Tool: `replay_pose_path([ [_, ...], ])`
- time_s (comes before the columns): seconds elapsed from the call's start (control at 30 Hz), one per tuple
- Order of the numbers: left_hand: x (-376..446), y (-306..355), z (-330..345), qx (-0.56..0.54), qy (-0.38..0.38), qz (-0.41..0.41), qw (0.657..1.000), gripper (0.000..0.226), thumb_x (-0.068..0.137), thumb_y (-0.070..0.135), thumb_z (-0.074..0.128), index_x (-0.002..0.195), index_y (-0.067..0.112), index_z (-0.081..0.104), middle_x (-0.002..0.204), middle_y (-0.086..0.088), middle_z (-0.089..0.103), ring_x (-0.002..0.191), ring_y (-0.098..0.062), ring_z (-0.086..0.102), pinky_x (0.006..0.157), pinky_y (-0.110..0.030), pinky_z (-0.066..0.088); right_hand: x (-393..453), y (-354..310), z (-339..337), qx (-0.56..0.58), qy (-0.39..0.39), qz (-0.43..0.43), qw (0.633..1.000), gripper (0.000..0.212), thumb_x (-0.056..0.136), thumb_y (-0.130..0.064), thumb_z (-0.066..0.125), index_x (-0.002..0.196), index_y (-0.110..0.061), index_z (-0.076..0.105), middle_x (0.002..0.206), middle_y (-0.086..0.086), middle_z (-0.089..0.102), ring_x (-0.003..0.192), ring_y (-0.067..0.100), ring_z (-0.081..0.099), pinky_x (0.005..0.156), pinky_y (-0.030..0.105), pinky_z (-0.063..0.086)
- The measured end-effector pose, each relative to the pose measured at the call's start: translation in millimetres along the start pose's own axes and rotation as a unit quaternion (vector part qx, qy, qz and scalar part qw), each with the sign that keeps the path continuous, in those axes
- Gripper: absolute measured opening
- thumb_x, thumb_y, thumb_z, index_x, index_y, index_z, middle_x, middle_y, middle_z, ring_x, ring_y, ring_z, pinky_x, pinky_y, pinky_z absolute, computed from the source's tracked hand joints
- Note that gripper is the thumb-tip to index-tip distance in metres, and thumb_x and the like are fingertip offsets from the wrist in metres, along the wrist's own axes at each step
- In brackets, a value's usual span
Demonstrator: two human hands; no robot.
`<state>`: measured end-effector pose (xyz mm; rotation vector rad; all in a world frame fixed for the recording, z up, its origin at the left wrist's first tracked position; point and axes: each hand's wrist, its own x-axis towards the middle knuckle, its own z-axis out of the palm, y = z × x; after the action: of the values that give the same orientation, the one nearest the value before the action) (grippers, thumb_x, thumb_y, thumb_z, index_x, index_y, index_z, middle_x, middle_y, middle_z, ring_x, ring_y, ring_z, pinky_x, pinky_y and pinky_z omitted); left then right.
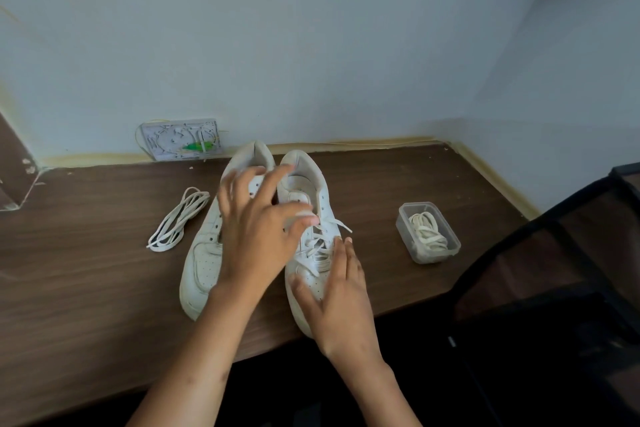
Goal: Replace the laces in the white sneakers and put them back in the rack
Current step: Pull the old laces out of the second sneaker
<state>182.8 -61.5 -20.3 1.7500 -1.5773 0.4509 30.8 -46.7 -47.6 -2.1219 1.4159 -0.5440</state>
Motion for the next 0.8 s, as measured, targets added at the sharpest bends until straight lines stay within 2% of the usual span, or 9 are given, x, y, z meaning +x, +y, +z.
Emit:
replay_pose_path([
  [0.1,-4,3,10,0.014,0.007,0.02,1.0,0.004,0.076,0.031,0.081,0.077,0.031,0.076,0.119,0.009,0.066,0.116,-0.026,0.049,0.11,-0.05,0.024,0,-1,0,0.002,-0.005,0.002,1.0,0.09,0.094,-0.06,0.044,0.156,-0.014,-0.001,0.164,0.008,-0.002,0.15,0.016,-0.003,0.122,0.028,0.006],
  [0.17,-2,5,10,0.019,0.057,0.017,0.998,0.007,0.088,0.025,0.068,0.083,0.025,0.074,0.113,0.009,0.067,0.113,-0.023,0.053,0.111,-0.047,0.024,-1,-1,0,0.002,-0.004,0.002,1.0,0.09,0.095,-0.06,0.044,0.156,-0.014,-0.001,0.164,0.007,-0.003,0.15,0.016,-0.003,0.122,0.027,0.006],
  [0.23,1,9,4,-0.013,0.131,-0.028,0.991,0.014,0.096,0.02,0.056,0.092,0.016,0.068,0.109,0.003,0.066,0.107,-0.02,0.055,0.109,-0.044,0.028,-1,-1,-1,0.002,-0.004,0.003,1.0,0.09,0.094,-0.06,0.044,0.156,-0.014,-0.002,0.164,0.006,-0.004,0.15,0.016,-0.003,0.122,0.027,0.006],
  [0.3,7,8,-8,-0.077,0.221,-0.11,0.966,0.015,0.099,0.012,0.049,0.096,0.006,0.063,0.105,-0.006,0.064,0.1,-0.022,0.054,0.097,-0.042,0.036,-2,-1,-1,0.002,-0.006,0.007,1.0,0.09,0.094,-0.061,0.044,0.156,-0.015,-0.003,0.164,0.005,-0.004,0.15,0.015,-0.004,0.122,0.028,0.006],
  [0.37,14,-1,-21,-0.109,0.272,-0.17,0.941,0.015,0.1,0.013,0.049,0.096,0.004,0.061,0.102,-0.01,0.062,0.096,-0.025,0.053,0.087,-0.033,0.033,-1,0,-1,0.001,-0.008,0.014,1.0,0.091,0.094,-0.062,0.044,0.156,-0.016,-0.003,0.164,0.003,-0.005,0.15,0.014,-0.004,0.122,0.028,0.007],
  [0.5,10,-27,-27,-0.068,0.166,-0.192,0.965,0.008,0.09,0.024,0.066,0.097,0.019,0.066,0.11,0.001,0.062,0.105,-0.024,0.051,0.089,-0.027,0.026,-1,0,-1,0.026,-0.011,0.01,1.0,0.093,0.091,-0.066,0.045,0.157,-0.018,0.001,0.164,0.0,-0.002,0.15,0.012,-0.003,0.122,0.028,0.009],
  [0.6,1,-29,-21,-0.07,0.098,-0.18,0.976,0.025,0.083,0.011,0.071,0.106,0.019,0.066,0.114,-0.002,0.061,0.108,-0.025,0.047,0.092,-0.035,0.031,1,0,-8,0.117,0.018,0.035,0.992,0.083,0.087,-0.069,0.048,0.153,-0.025,0.025,0.158,-0.007,0.025,0.146,0.009,0.018,0.117,0.025,0.021],
  [0.7,-5,-23,-21,-0.099,0.055,-0.153,0.982,0.026,0.083,0.011,0.071,0.107,0.02,0.068,0.111,0.001,0.063,0.101,-0.023,0.052,0.089,-0.041,0.041,10,1,-14,0.142,0.104,0.015,0.984,0.046,0.093,-0.061,0.048,0.133,-0.039,0.05,0.127,-0.014,0.05,0.118,0.006,0.052,0.1,0.032,0.047],
  [0.8,-15,-14,-18,-0.108,0.001,-0.105,0.989,0.022,0.085,0.024,0.072,0.107,0.023,0.069,0.105,0.006,0.066,0.095,-0.022,0.06,0.085,-0.039,0.044,24,-3,-18,0.079,0.176,-0.058,0.98,0.029,0.1,-0.041,0.049,0.129,-0.042,0.057,0.111,-0.016,0.044,0.093,0.007,0.058,0.083,0.034,0.053],
])
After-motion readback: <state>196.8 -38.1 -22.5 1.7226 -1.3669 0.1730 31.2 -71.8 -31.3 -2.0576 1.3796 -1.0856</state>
